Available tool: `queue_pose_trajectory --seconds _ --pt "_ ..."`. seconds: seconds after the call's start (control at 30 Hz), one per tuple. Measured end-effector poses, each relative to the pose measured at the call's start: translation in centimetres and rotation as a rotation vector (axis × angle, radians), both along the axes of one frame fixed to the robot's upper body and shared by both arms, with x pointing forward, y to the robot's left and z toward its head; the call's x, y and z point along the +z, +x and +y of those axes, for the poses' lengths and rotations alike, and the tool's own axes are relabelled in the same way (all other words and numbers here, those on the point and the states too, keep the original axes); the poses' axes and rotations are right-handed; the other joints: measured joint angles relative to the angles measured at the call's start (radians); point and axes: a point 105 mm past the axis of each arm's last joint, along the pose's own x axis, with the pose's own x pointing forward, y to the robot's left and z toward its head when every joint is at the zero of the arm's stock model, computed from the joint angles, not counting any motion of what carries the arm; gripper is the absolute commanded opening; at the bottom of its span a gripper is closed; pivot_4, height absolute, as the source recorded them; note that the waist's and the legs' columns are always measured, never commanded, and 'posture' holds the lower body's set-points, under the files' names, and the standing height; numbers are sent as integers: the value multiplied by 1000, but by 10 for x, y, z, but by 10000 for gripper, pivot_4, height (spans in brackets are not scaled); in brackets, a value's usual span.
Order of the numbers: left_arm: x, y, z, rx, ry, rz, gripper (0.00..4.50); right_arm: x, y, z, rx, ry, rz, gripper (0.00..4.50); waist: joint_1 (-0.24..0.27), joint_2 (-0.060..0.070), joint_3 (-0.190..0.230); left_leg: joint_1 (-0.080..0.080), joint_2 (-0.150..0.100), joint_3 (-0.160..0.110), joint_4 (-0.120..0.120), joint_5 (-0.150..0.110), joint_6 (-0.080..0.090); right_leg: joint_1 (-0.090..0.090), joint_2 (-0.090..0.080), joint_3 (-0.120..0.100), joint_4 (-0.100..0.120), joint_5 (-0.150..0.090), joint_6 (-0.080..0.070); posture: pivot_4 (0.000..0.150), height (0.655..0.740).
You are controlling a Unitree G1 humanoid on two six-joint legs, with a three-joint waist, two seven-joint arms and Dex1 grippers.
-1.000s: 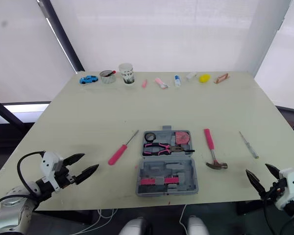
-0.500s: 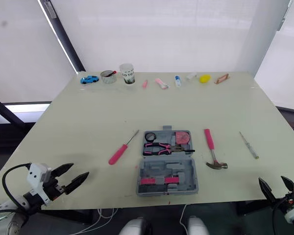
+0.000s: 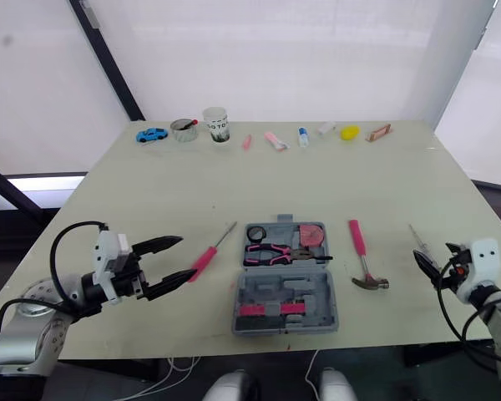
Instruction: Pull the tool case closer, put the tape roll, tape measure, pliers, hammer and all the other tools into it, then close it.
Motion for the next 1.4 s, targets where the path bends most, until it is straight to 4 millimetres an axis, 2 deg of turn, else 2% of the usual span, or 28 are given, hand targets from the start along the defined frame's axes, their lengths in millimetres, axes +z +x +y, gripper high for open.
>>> queue_pose_trajectory --seconds 0.1,0.27,0.53,0.63,0.67,0.77,0.8,0.83,0.87,1.03,1.17,1.33,1.37,1.4 --pt "7 3 -18 -84 -3 0 44701 -8 17 0 -9 10 44 45000 -1 0 0 0 0 0 0 0 0 0 0 0 0 2 4 1500 7400" --pt "24 1 -40 -202 -3 -8 44701 -9 38 -7 -49 50 96 45000 -2 0 1 0 0 0 0 0 0 0 1 1 0 2 4 1500 7400" --pt "49 -5 -61 -327 4 -30 44701 -28 51 -14 -78 75 206 45000 -4 0 1 -1 0 1 0 0 0 0 1 0 -1 2 4 1500 7400" --pt "51 -8 -67 -358 -4 -18 45000 -33 51 -15 -76 64 230 36529 -4 0 1 -1 0 0 0 0 0 0 1 1 -1 2 4 1500 7400" --pt "52 -8 -68 -369 -8 -14 45000 -34 51 -14 -66 49 234 32256 -5 0 1 -1 0 1 0 0 0 0 1 1 -1 2 4 1500 7400" --pt "56 -10 -71 -399 -11 -8 45000 -36 51 -12 -40 5 232 15251 -8 0 1 0 0 0 0 0 0 0 2 1 -1 2 4 1500 7400" --pt "57 -12 -72 -408 -15 -3 45000 -37 51 -11 -33 -9 229 12423 -9 0 1 0 0 0 0 0 0 0 2 1 -1 2 4 1500 7400" --pt "57 -13 -72 -417 -19 2 45000 -37 51 -11 -26 -19 226 5336 -11 0 1 0 0 0 0 0 0 0 2 1 -1 2 4 1500 7400" --pt "57 -14 -73 -425 -22 6 45000 -36 51 -10 -23 -24 223 769 -13 0 1 0 0 0 0 0 0 0 2 1 -1 2 4 1500 7400" --pt "58 -20 -76 -470 -24 16 45000 -37 51 -11 -37 -41 211 298 -16 0 1 0 0 0 0 0 0 1 2 1 -1 2 4 1500 7400" --pt "58 -27 -85 -529 -29 30 45000 -37 41 -11 -87 -18 190 298 -5 0 1 -1 0 -1 0 0 0 1 2 0 -1 2 4 1500 7400" --pt "65 -30 -93 -570 -30 7 45000 -39 17 4 -195 -5 211 298 1 0 1 -1 0 -3 0 0 0 0 2 0 0 2 4 1500 7400" --pt "65 -30 -94 -577 -32 8 45000 -41 11 15 -220 29 223 298 0 1 1 0 0 -3 0 0 0 0 2 0 0 2 4 1500 7400" --pt "65 -30 -94 -578 -32 9 45000 -41 11 16 -224 32 225 298 0 1 1 0 0 -3 0 0 0 0 2 0 0 2 4 1500 7400"
